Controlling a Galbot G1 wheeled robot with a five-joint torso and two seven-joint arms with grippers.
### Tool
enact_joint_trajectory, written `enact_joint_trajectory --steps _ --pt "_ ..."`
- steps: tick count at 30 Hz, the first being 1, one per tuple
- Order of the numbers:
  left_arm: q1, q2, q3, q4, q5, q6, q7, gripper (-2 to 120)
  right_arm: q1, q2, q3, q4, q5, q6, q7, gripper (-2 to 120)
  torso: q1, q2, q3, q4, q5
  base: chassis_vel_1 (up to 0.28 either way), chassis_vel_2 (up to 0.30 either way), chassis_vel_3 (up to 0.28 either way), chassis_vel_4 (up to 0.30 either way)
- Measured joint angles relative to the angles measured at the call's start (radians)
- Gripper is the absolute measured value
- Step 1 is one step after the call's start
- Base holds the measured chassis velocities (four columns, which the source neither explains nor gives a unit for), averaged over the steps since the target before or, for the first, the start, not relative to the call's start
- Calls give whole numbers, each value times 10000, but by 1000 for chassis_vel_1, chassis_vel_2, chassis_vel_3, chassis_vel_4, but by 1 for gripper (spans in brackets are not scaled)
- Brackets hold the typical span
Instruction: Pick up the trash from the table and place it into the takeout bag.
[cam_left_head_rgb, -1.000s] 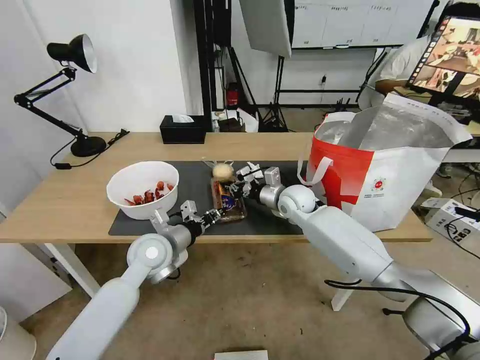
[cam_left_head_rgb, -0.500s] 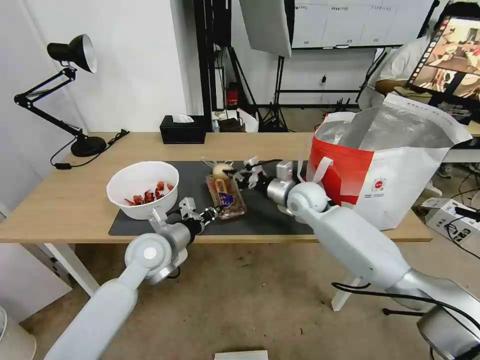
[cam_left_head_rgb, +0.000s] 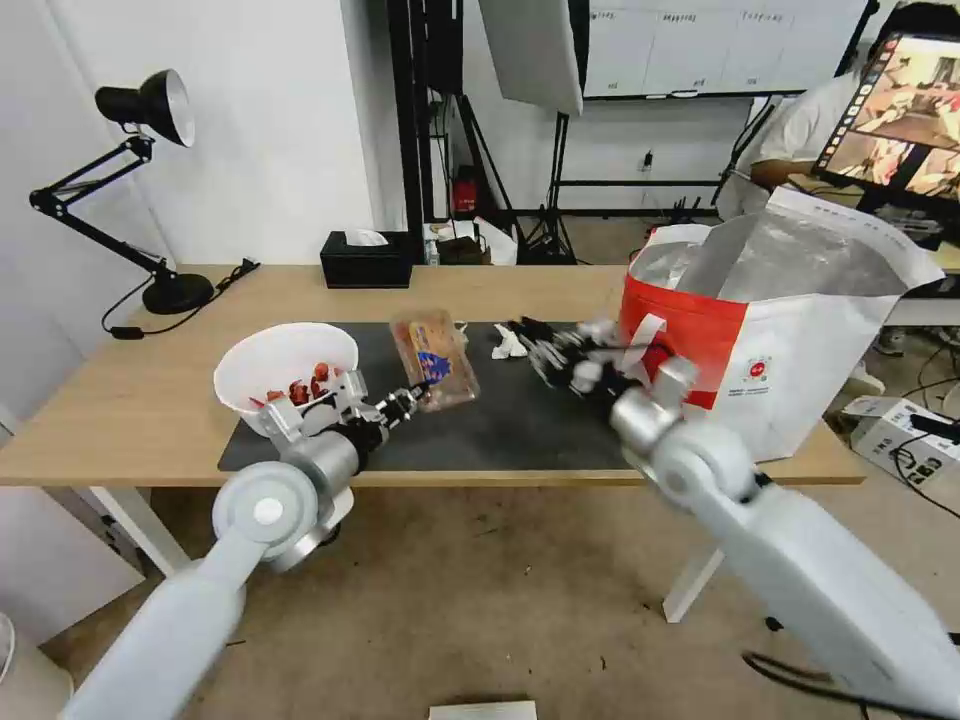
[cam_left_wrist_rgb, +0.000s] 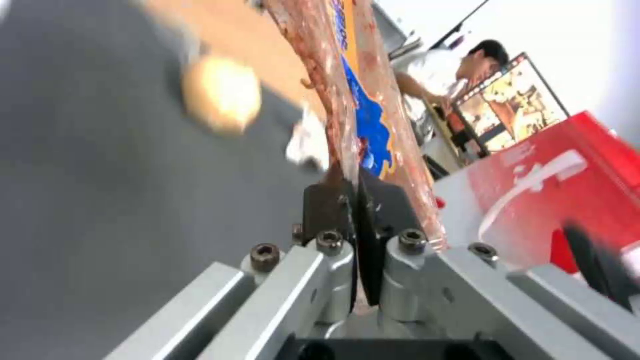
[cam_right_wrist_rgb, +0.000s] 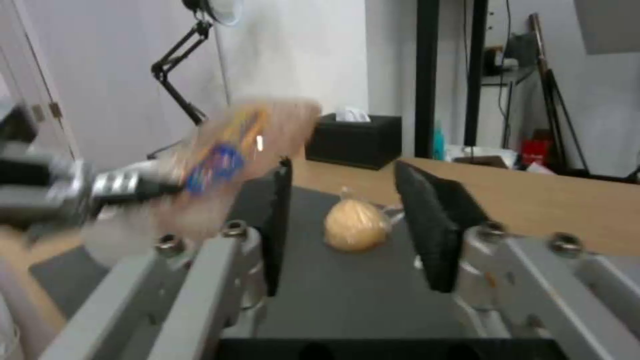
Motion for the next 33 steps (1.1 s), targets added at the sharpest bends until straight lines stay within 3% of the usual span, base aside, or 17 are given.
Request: enact_joint_trajectory --steps 6,8,15,29,33 --pt "-844 547 156 39 674 -489 718 0 -2059 -84 1097 879 -1036 131 -111 65 0 0 1 6 3 0 0 0 0" --pt "-1446 701 479 128 1134 -787 1162 0 -3304 59 1727 1343 -1453 138 60 76 0 0 1 1 2 0 0 0 0" --pt "-2795 711 1362 504 1710 -1324 1870 0 -5675 567 2877 2047 -2242 710 510 97 1 0 2 0 3 0 0 0 0" --pt "-4736 -219 3537 1460 3113 -2480 1991 0 -7704 1997 3206 2459 -4253 1193 1374 100 0 -2 2 1 2 0 0 0 0" --pt "-5808 -854 4293 2025 3439 -2616 1935 0 -8185 2213 3488 2689 -4597 1238 1454 100 1 -2 2 1 3 0 0 0 0"
